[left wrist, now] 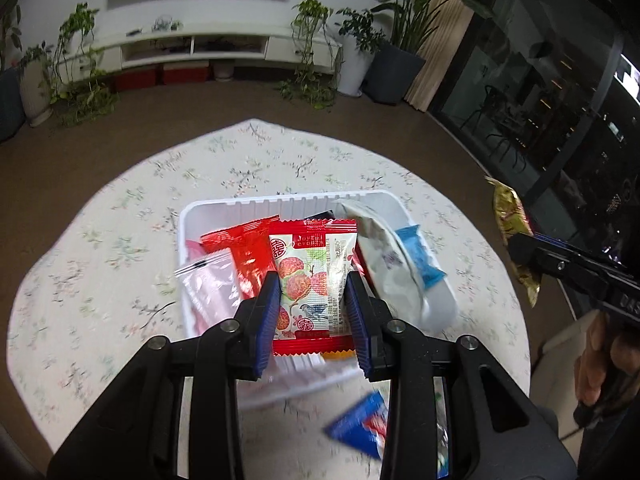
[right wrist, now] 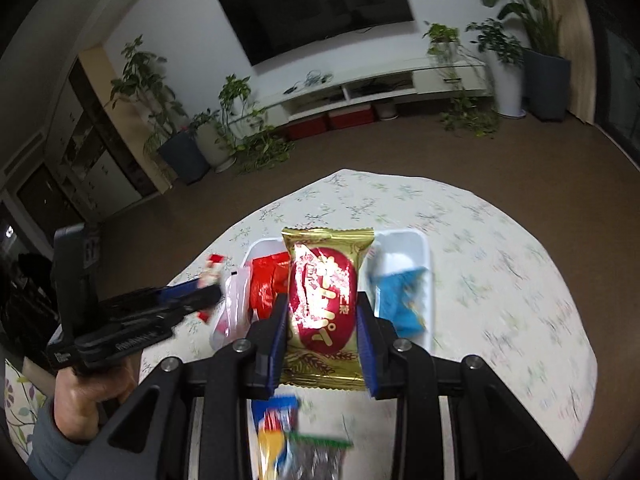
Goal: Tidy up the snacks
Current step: 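Carry both packets over the tray and lower them in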
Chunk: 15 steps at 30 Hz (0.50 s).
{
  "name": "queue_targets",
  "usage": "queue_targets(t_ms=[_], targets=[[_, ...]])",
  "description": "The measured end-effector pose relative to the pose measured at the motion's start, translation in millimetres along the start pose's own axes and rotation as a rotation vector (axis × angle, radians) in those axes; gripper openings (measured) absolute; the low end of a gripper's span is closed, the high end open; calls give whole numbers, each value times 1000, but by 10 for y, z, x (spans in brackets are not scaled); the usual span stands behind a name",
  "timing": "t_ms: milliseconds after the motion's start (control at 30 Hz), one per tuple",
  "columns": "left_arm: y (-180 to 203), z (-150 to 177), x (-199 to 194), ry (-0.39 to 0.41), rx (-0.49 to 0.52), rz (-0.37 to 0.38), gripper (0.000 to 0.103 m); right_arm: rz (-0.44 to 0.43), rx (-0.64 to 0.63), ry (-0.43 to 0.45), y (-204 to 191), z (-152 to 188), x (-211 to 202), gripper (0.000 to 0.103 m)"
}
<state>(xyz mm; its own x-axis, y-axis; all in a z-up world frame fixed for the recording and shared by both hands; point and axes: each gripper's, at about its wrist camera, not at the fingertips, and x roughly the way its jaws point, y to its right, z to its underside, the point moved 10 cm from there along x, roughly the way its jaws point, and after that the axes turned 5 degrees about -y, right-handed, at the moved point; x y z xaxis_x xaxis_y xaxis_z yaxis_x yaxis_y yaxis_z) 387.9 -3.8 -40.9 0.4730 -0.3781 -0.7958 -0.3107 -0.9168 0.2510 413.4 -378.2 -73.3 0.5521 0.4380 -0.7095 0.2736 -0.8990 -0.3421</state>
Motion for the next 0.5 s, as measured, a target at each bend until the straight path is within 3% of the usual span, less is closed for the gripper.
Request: queue_targets(t_ms=[233,500], targets=[[-118,9,530,-42,-31,-11,31,37,-50,-101,-107,-71,713,33],[-131,54,864,-61,-9,-27,31,115,-76,-171,55,-23,1156,33]])
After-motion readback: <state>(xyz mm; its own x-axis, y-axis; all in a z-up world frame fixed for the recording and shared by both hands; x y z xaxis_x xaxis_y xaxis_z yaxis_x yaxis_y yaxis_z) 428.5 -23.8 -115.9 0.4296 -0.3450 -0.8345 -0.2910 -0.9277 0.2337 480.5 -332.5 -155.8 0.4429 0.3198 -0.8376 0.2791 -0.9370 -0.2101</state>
